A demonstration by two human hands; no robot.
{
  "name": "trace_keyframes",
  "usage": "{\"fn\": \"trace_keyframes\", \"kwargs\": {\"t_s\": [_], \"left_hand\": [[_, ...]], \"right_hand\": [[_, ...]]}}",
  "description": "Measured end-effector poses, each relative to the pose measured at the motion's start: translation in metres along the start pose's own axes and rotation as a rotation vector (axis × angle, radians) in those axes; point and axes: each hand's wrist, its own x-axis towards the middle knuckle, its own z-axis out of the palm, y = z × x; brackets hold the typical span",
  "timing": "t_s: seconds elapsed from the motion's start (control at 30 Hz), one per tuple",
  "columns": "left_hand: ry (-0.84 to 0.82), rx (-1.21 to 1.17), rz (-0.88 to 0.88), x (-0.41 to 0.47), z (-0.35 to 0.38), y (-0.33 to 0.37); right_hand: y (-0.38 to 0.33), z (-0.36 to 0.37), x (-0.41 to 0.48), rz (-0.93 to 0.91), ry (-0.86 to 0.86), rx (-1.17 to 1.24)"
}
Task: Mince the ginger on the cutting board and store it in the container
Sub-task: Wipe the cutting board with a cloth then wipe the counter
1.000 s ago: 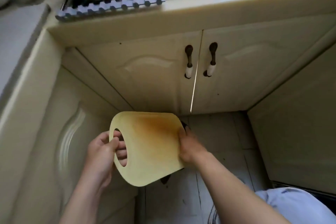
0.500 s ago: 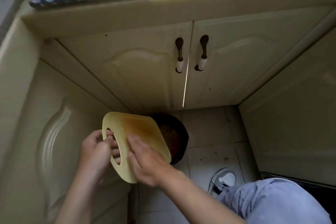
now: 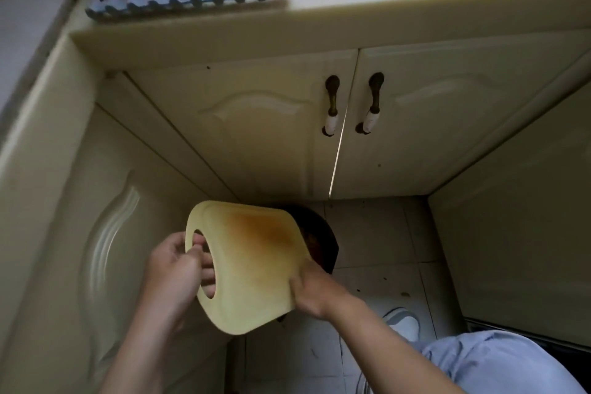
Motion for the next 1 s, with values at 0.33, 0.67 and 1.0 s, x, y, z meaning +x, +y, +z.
{"fn": "trace_keyframes", "kwargs": {"t_s": [0.33, 0.67, 1.0], "left_hand": [[-0.052, 0.017, 0.065, -0.003, -0.003, 0.011], [-0.100, 0.130, 0.046, -0.004, 0.006, 0.018], [-0.105, 0.068, 0.066, 0.004, 0.011, 0.019]], "right_hand": [[-0.104, 0.011, -0.013, -0.635, 0.248, 0.094], [-0.026, -0.050, 0.000, 0.018, 0.004, -0.066], [-0.206, -0.159, -0.153, -0.904, 0.975, -0.184]]}}
